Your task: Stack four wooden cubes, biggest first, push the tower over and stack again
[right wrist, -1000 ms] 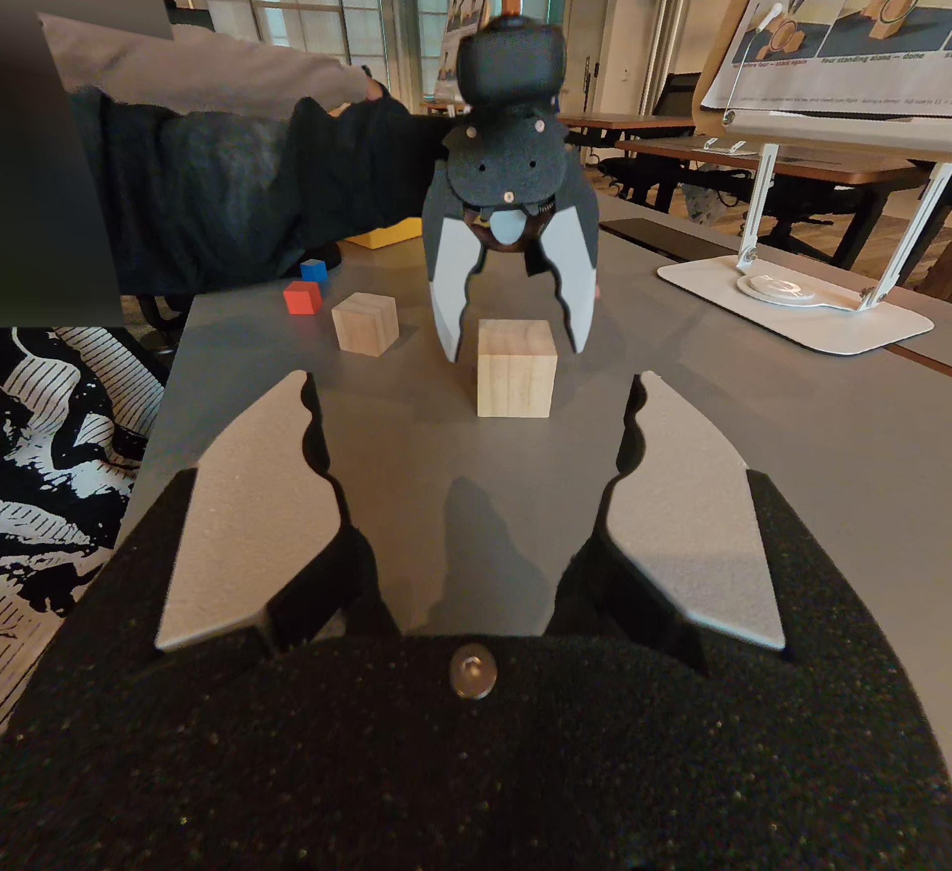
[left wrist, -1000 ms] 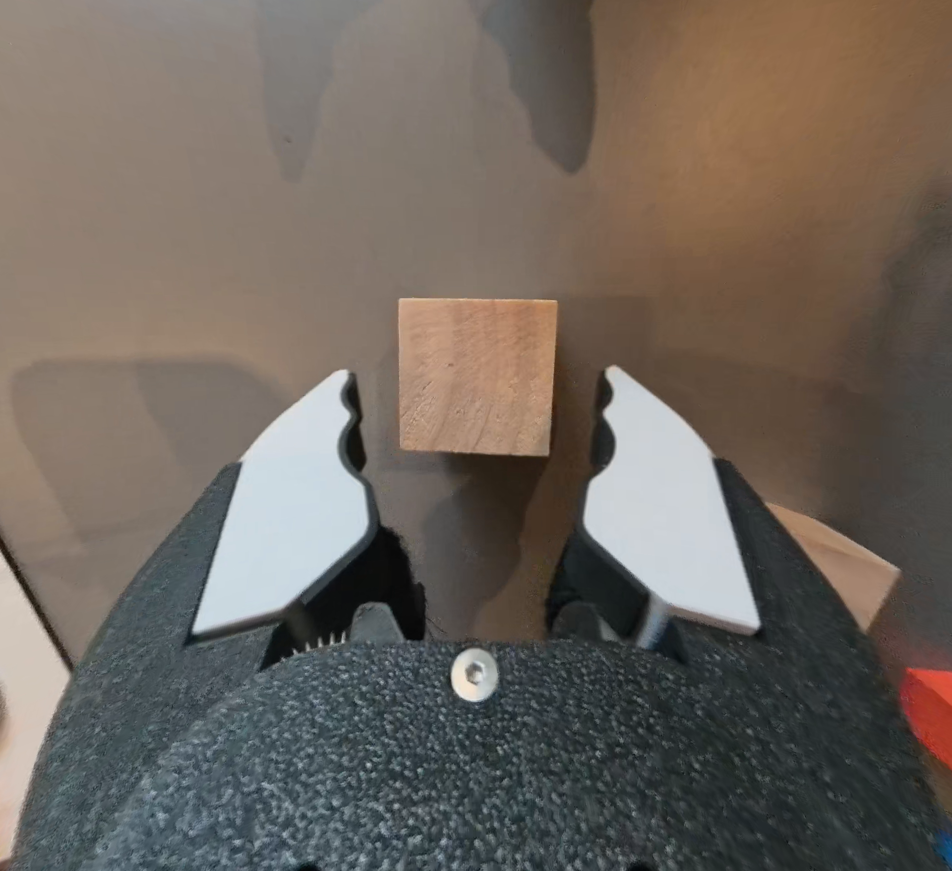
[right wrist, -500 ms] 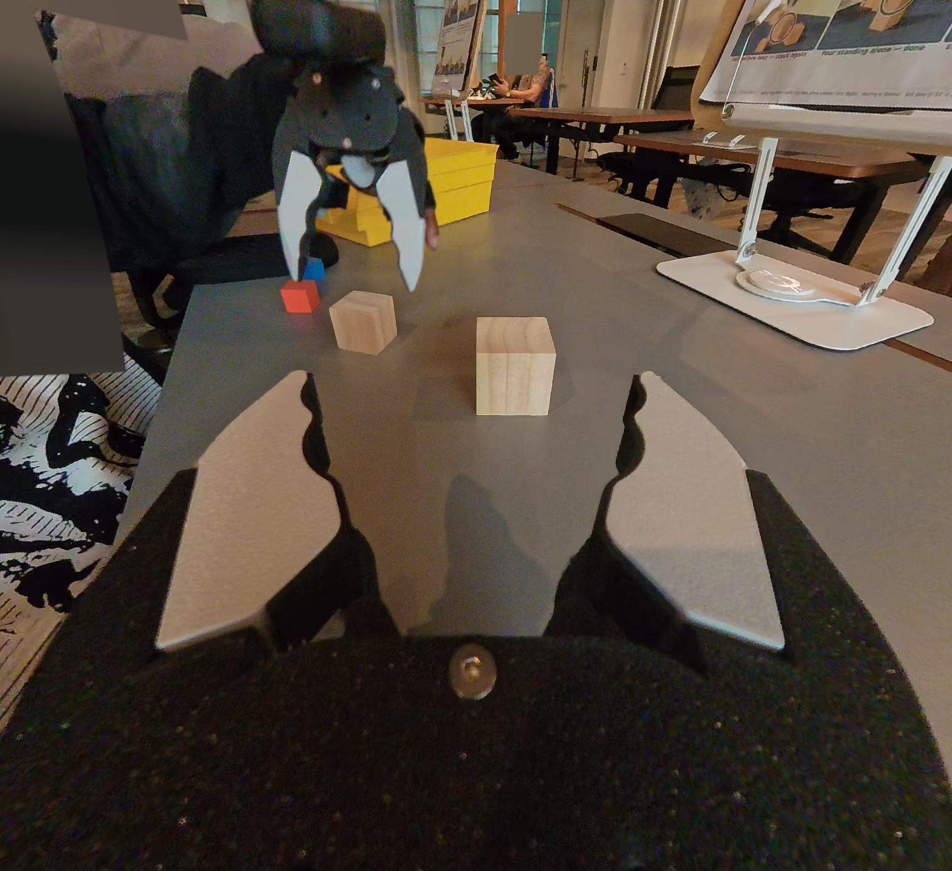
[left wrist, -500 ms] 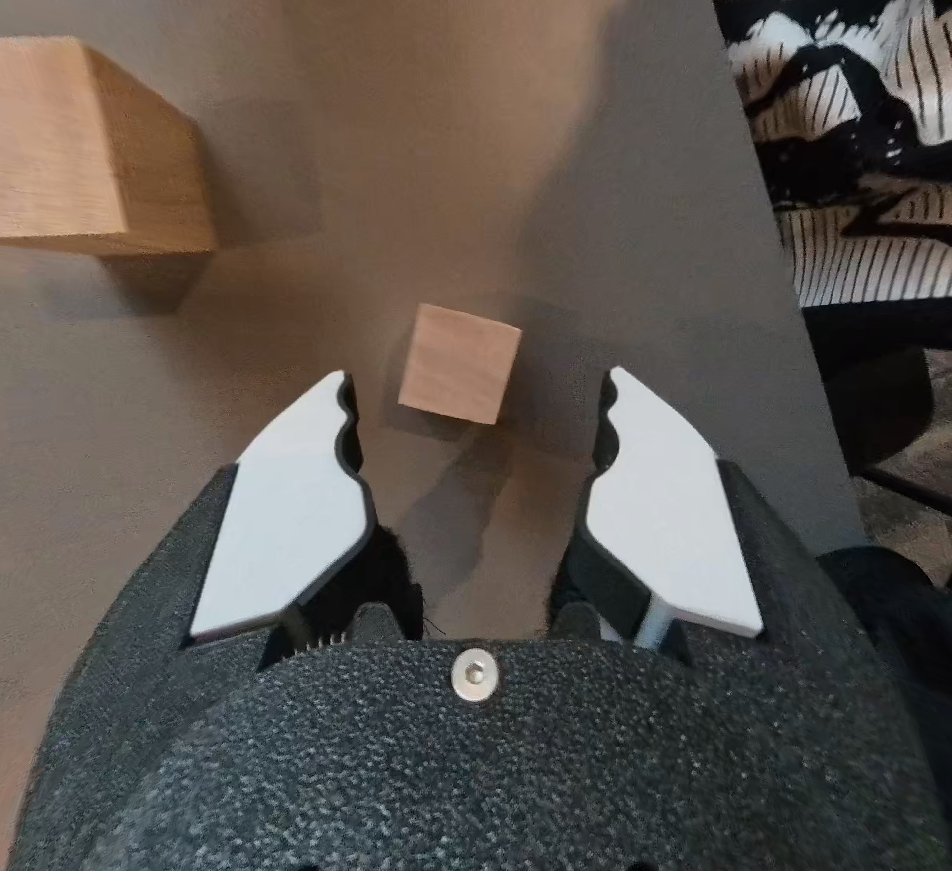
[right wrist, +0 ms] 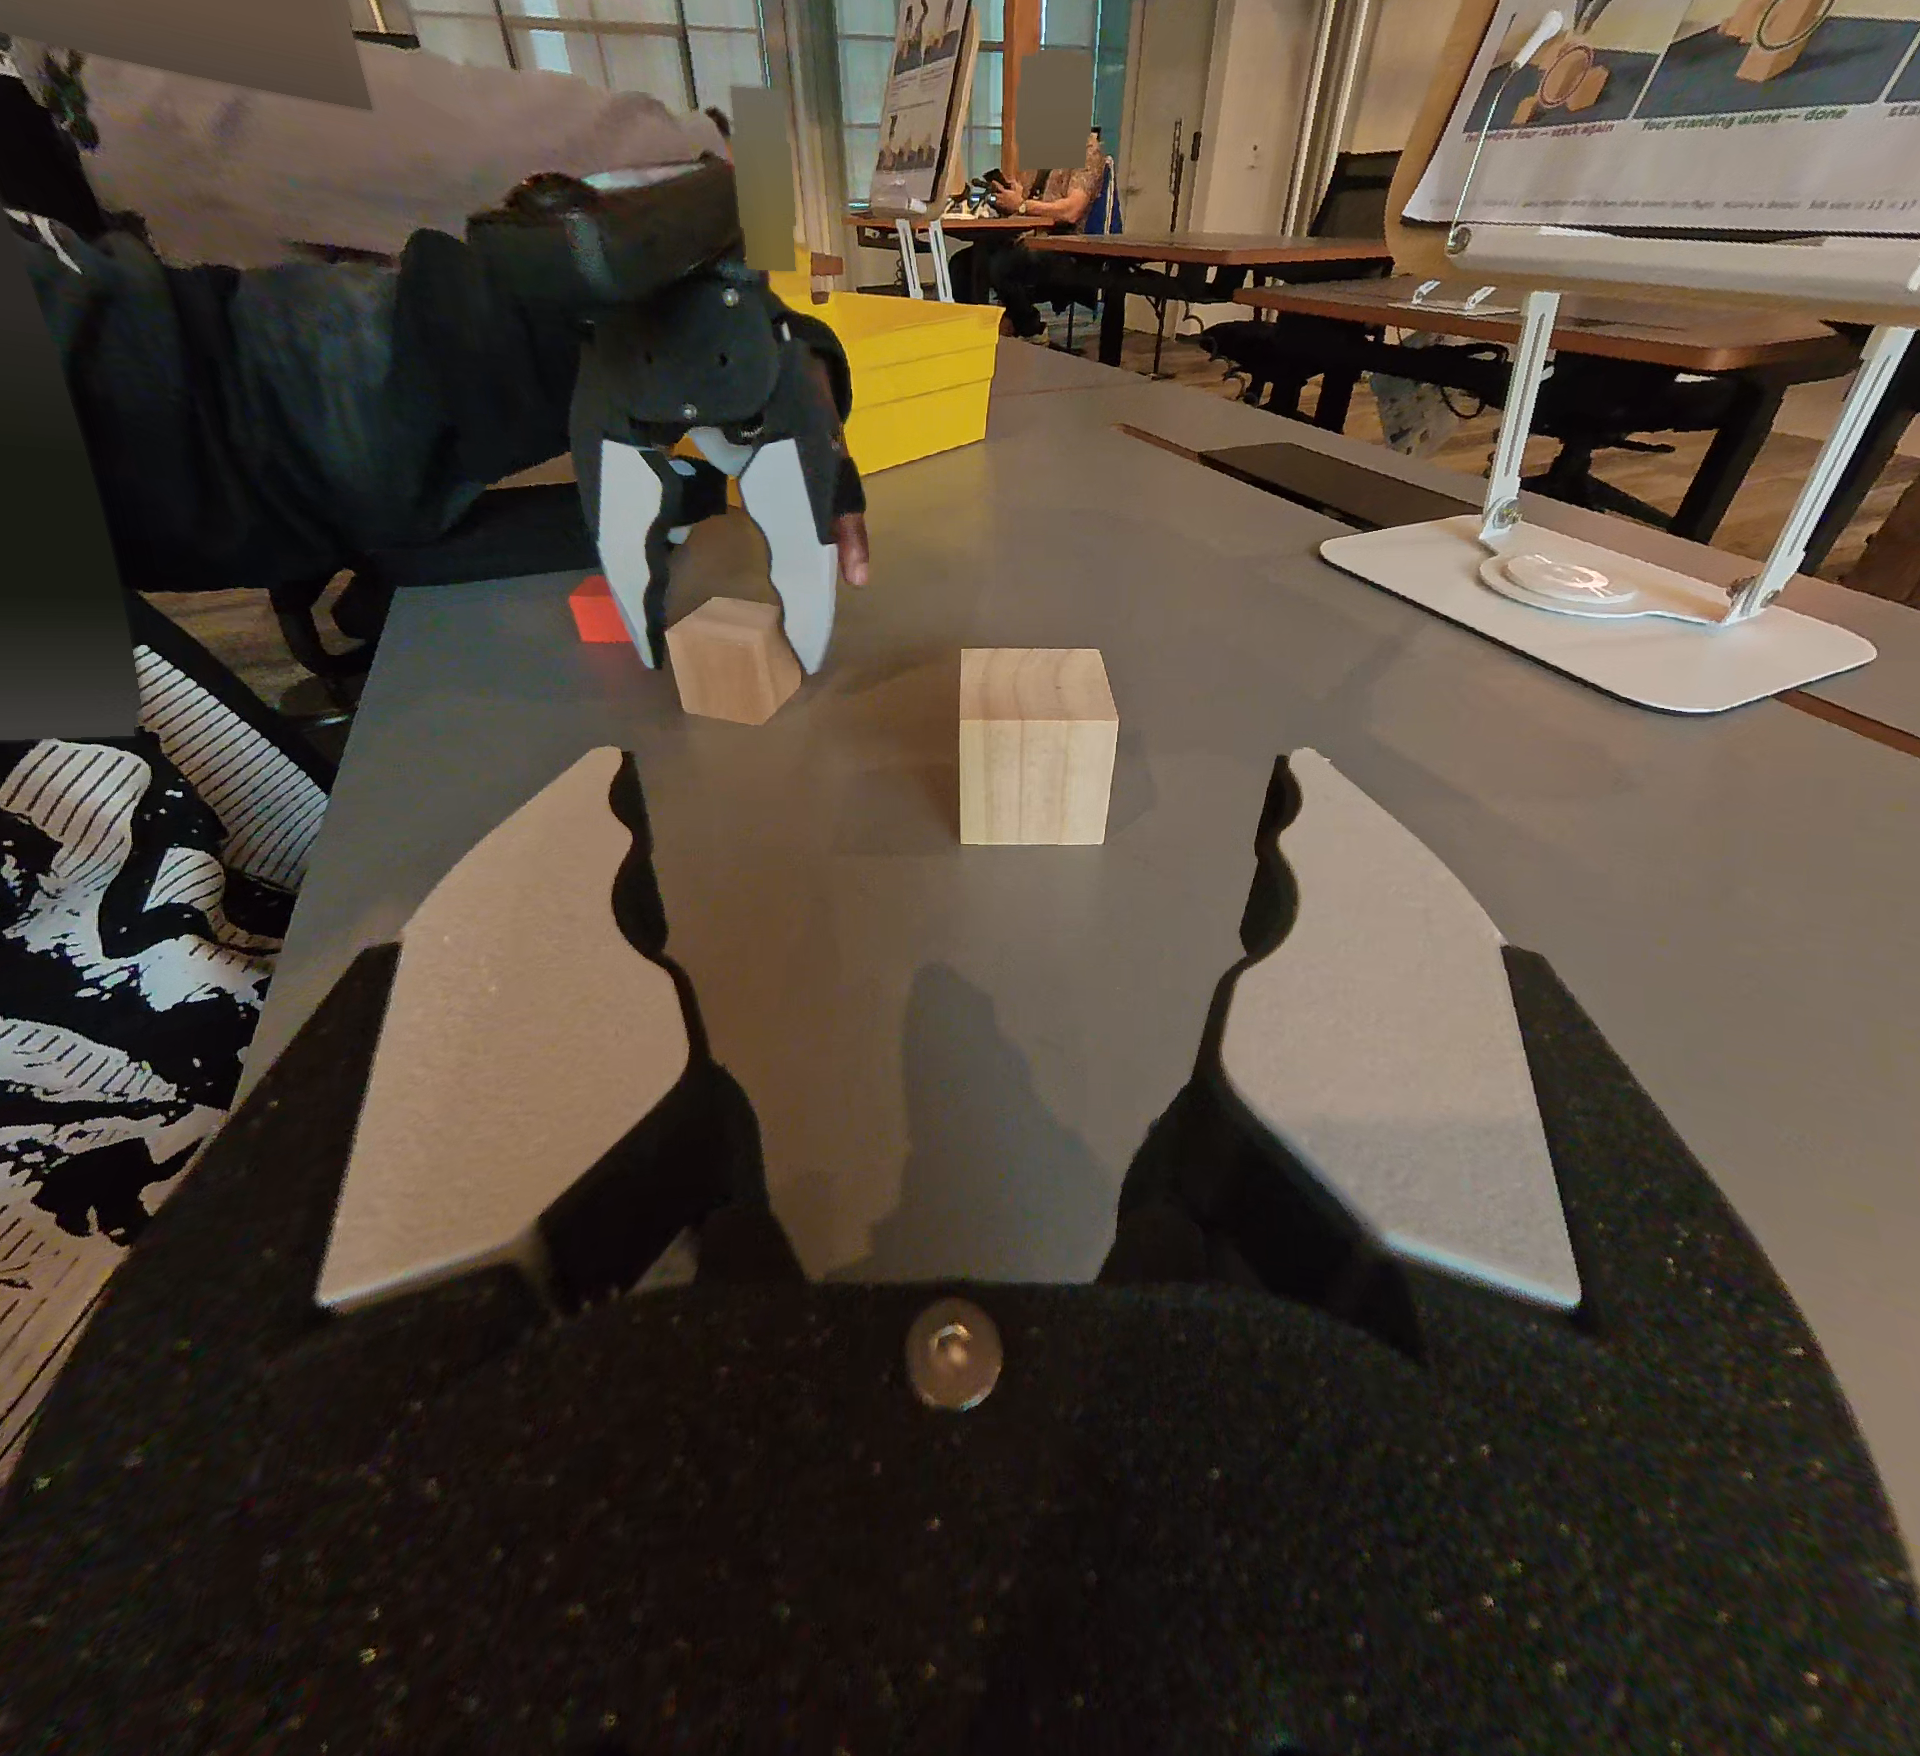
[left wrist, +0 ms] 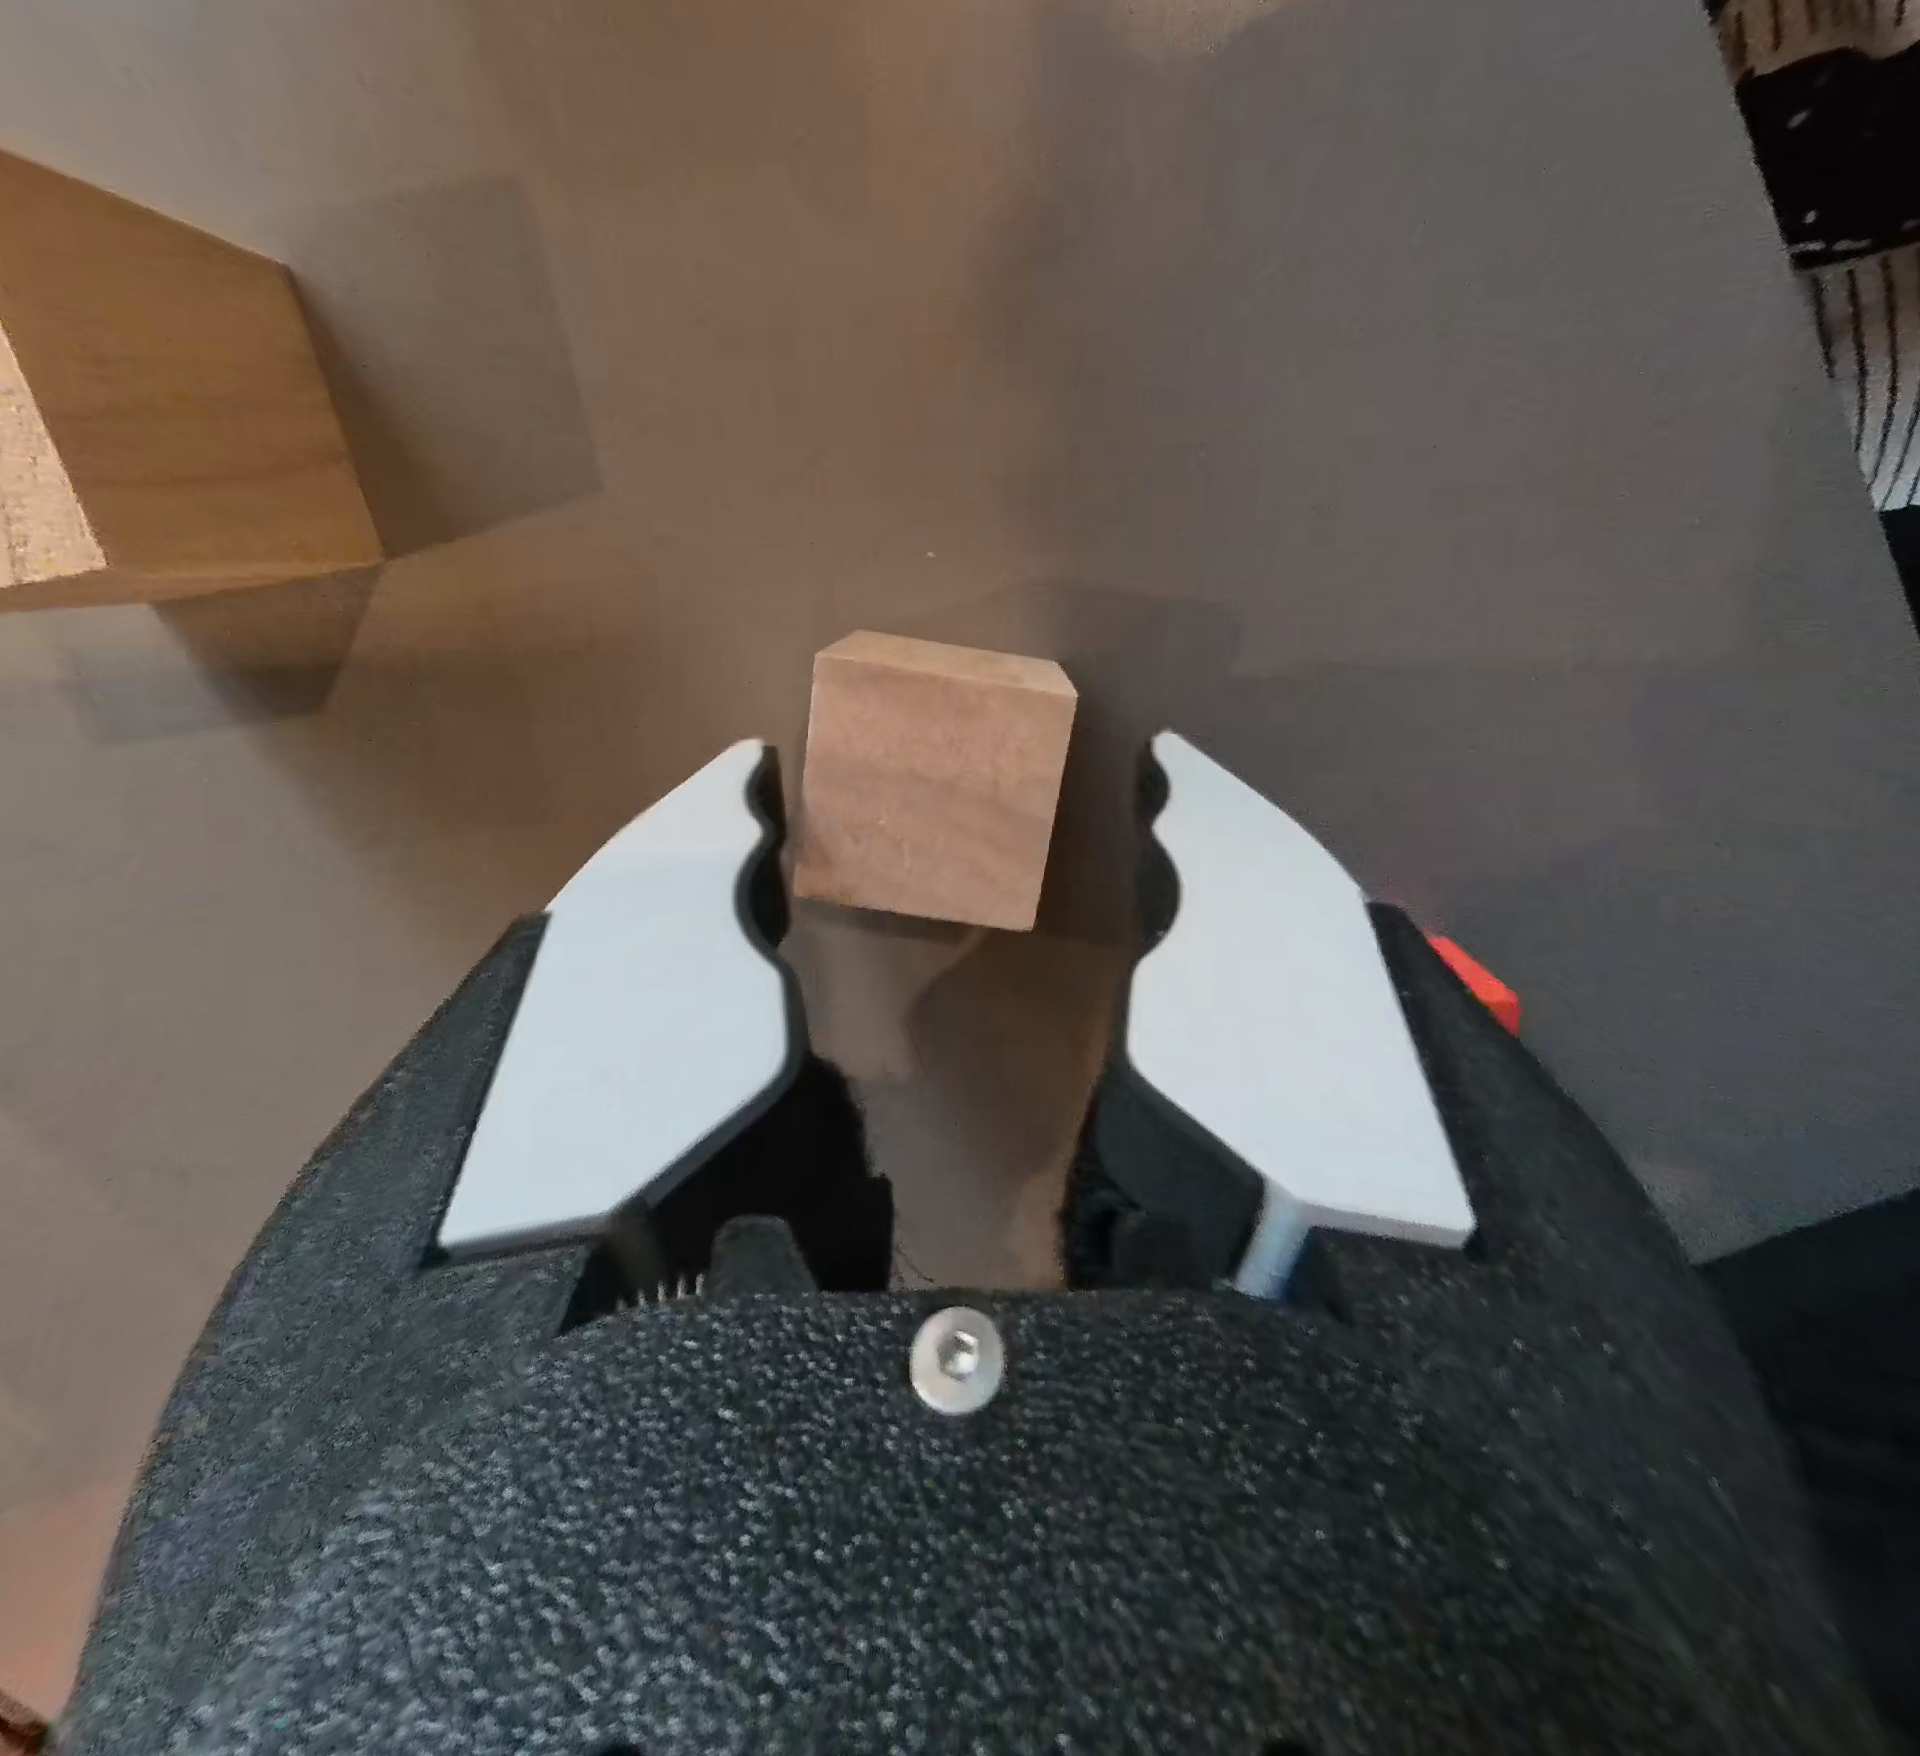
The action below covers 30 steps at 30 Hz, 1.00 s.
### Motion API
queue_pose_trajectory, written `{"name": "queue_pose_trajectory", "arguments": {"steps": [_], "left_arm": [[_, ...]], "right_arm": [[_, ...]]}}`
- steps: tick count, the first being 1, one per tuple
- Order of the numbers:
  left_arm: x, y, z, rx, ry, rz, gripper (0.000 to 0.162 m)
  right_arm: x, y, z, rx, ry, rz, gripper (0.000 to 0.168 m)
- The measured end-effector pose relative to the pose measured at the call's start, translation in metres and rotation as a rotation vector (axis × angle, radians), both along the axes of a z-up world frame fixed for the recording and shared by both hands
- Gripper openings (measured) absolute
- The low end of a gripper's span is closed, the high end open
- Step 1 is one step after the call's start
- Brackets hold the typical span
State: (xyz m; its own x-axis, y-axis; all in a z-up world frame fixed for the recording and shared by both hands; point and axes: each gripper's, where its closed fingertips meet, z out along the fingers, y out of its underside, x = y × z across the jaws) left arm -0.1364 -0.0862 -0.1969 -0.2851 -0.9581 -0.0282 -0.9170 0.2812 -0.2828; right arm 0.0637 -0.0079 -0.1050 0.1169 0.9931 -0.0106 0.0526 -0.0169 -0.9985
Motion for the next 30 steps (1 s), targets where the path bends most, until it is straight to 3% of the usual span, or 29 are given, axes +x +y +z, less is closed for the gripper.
{"name": "queue_pose_trajectory", "arguments": {"steps": [3,8,20,30], "left_arm": [[0.001,0.000,0.001,0.011,-0.024,-0.016,0.046],[0.000,0.003,0.008,-0.009,-0.054,0.042,0.044],[0.022,0.050,0.073,0.065,-0.157,0.124,0.044],[0.068,0.110,0.068,0.138,-0.065,0.100,0.044]], "right_arm": [[0.000,0.000,0.000,0.002,0.002,0.001,0.110],[0.000,0.000,0.000,0.000,-0.001,0.003,0.110],[0.000,0.000,-0.001,-0.009,-0.003,0.006,0.108],[0.000,-0.001,0.000,-0.007,0.003,0.010,0.107]]}}
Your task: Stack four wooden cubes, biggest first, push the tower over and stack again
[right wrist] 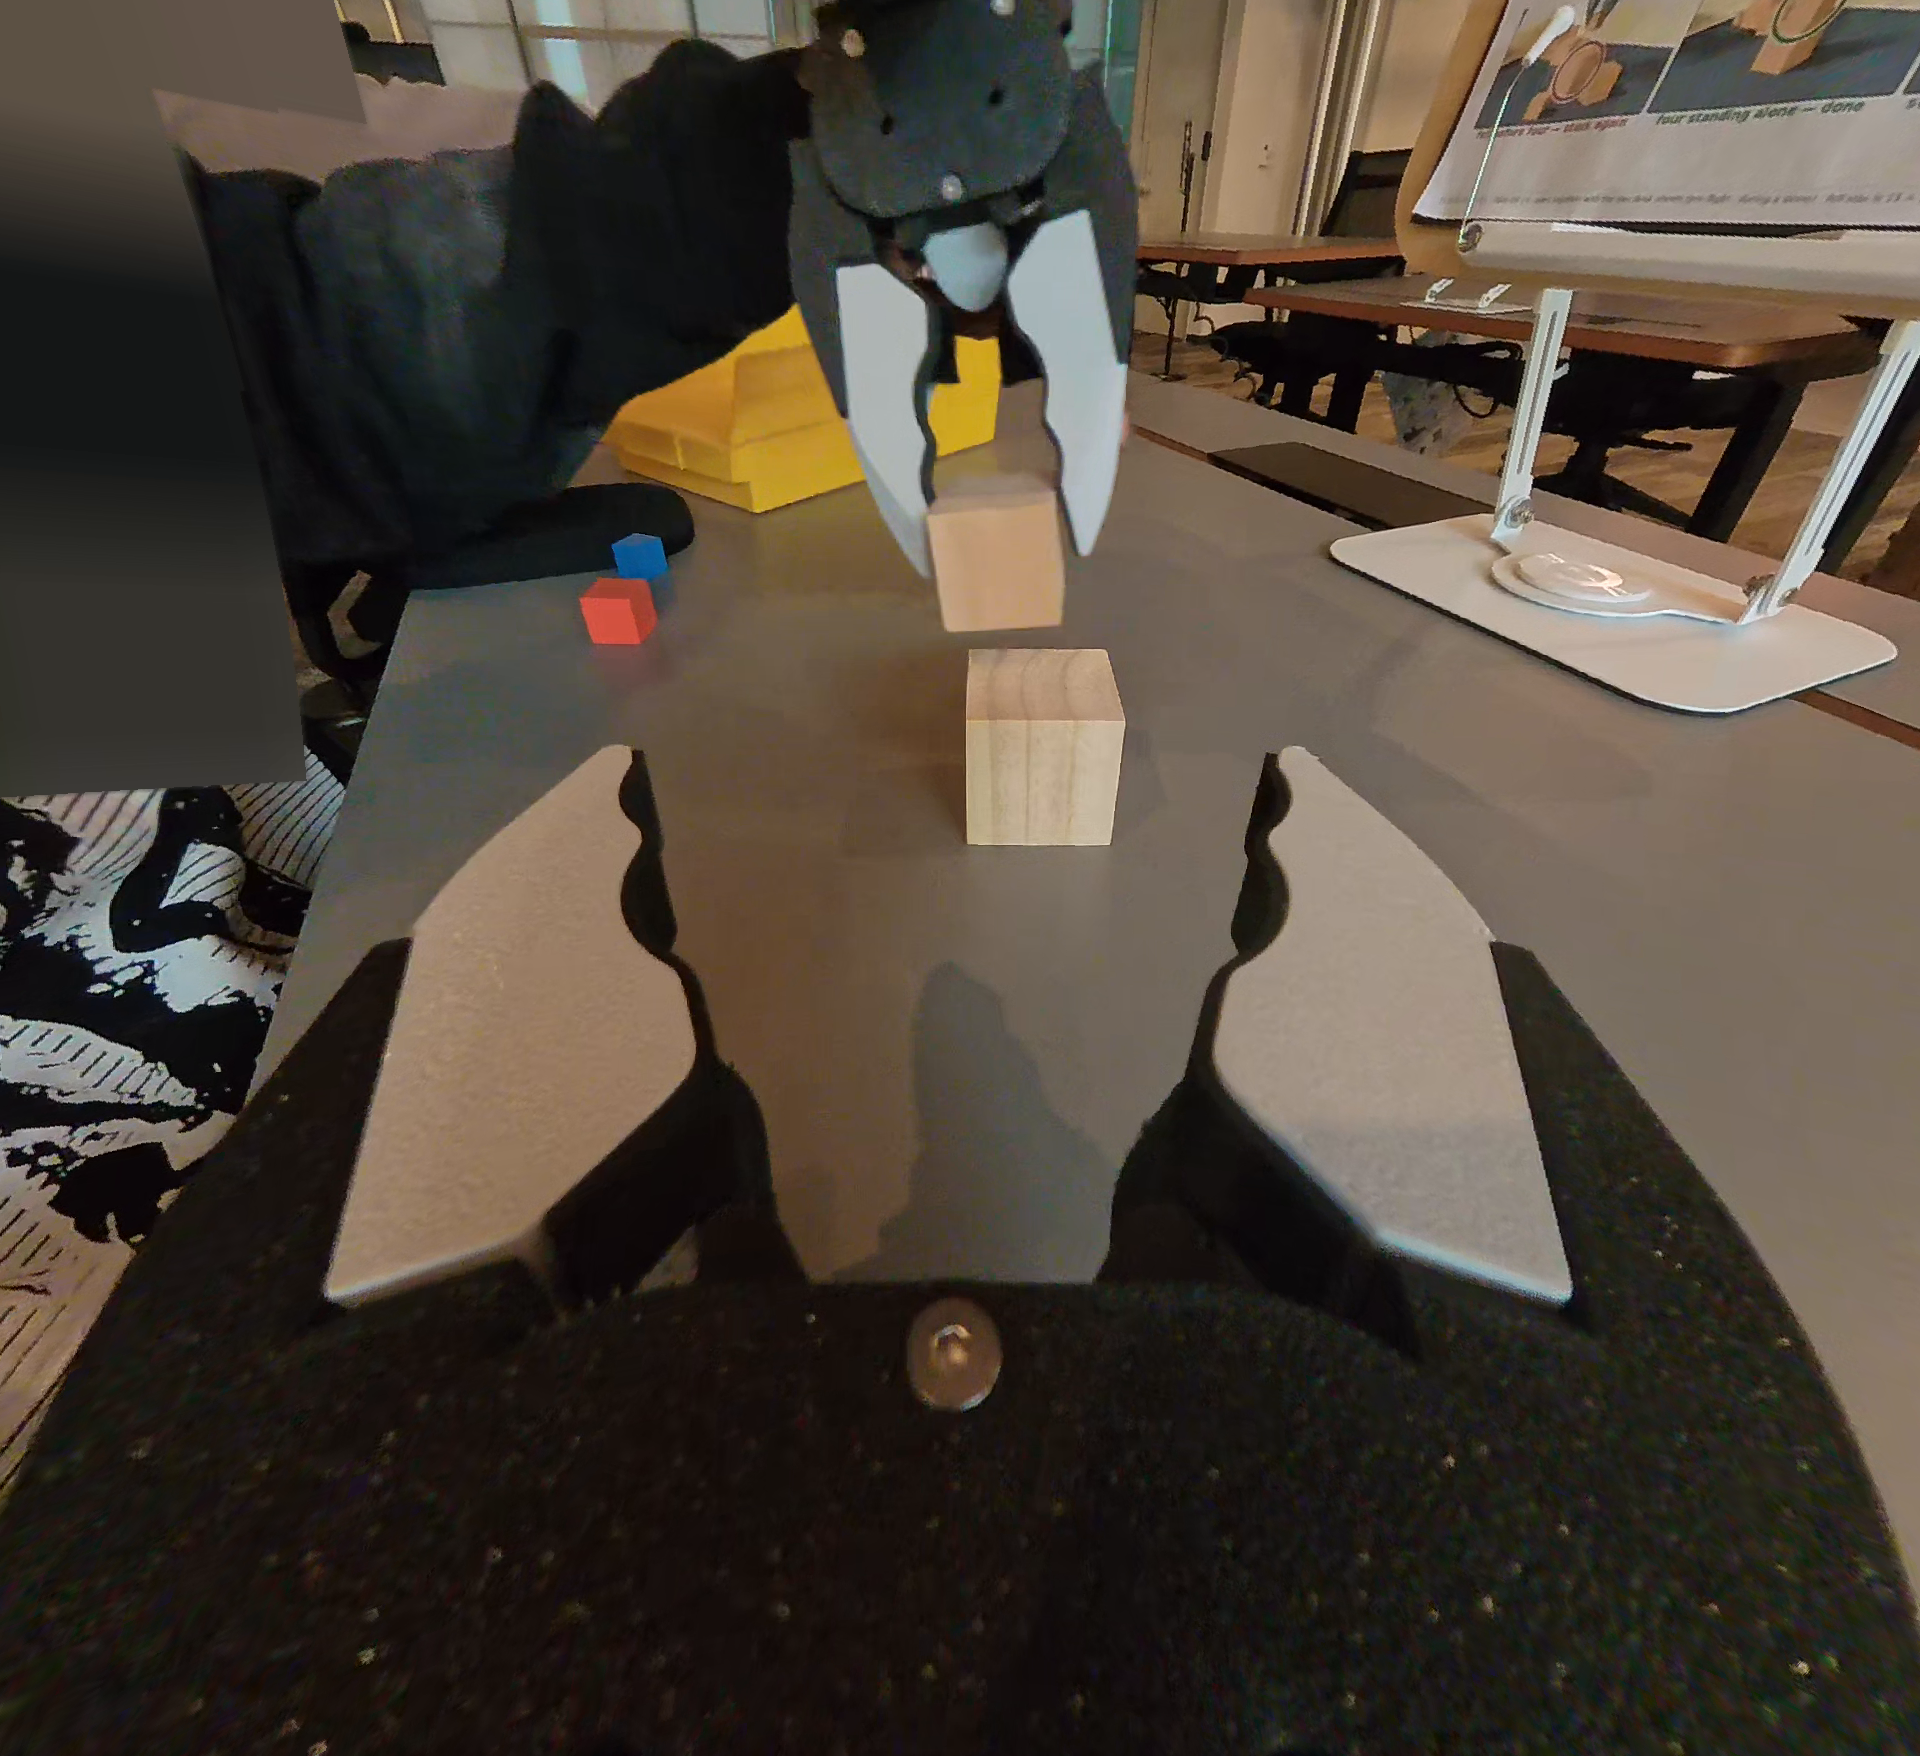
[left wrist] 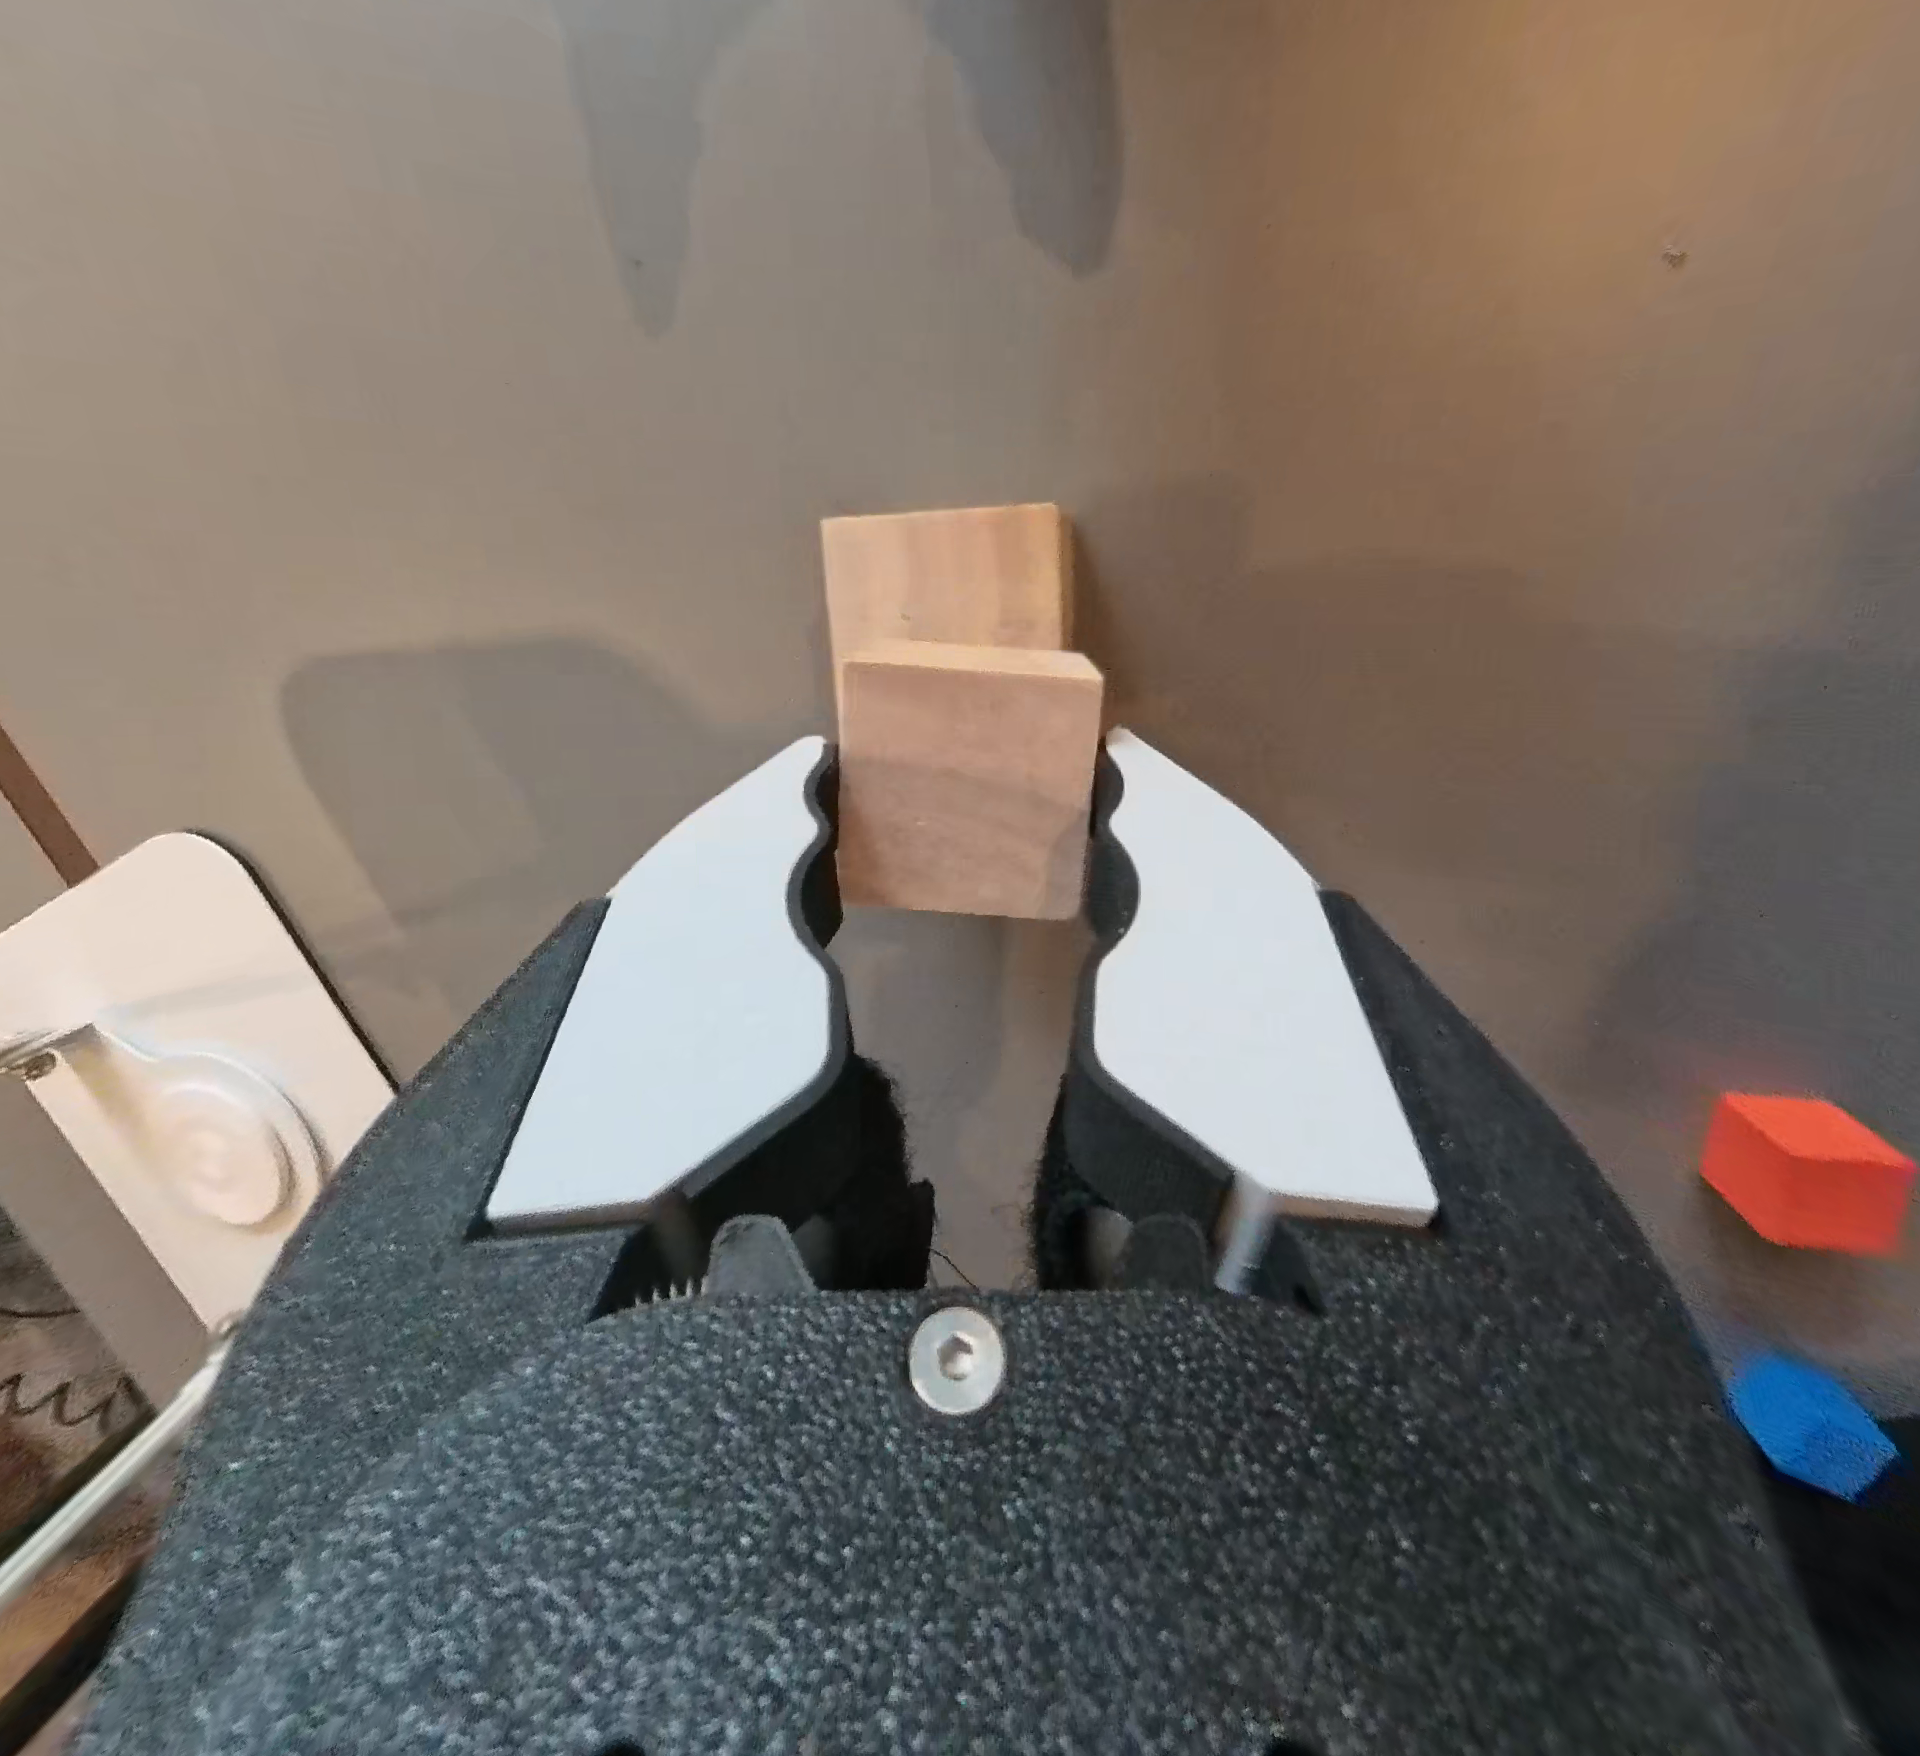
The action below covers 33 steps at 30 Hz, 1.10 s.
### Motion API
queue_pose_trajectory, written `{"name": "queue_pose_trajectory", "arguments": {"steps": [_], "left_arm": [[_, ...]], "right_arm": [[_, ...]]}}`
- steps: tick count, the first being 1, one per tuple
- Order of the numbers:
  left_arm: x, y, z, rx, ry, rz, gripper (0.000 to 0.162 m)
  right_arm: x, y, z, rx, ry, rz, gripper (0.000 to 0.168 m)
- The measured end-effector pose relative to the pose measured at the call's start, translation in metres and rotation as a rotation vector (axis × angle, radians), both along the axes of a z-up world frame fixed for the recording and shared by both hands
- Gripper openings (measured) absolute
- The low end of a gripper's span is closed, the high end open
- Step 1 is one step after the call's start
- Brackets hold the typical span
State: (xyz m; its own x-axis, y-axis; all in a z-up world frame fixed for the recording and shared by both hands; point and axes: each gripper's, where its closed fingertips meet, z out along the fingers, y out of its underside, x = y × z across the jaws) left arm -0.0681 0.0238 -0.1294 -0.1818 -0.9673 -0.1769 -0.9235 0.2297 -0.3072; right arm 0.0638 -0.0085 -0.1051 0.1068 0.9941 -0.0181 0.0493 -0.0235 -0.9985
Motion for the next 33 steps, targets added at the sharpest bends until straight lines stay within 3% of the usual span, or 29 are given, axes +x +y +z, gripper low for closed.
{"name": "queue_pose_trajectory", "arguments": {"steps": [10,33], "left_arm": [[0.016,0.013,-0.016,-0.028,0.044,0.070,0.044],[0.027,0.010,-0.016,-0.065,-0.020,0.097,0.048]], "right_arm": [[0.000,-0.001,0.000,0.002,-0.004,0.006,0.107],[0.000,-0.001,0.000,0.003,0.001,0.002,0.107]]}}
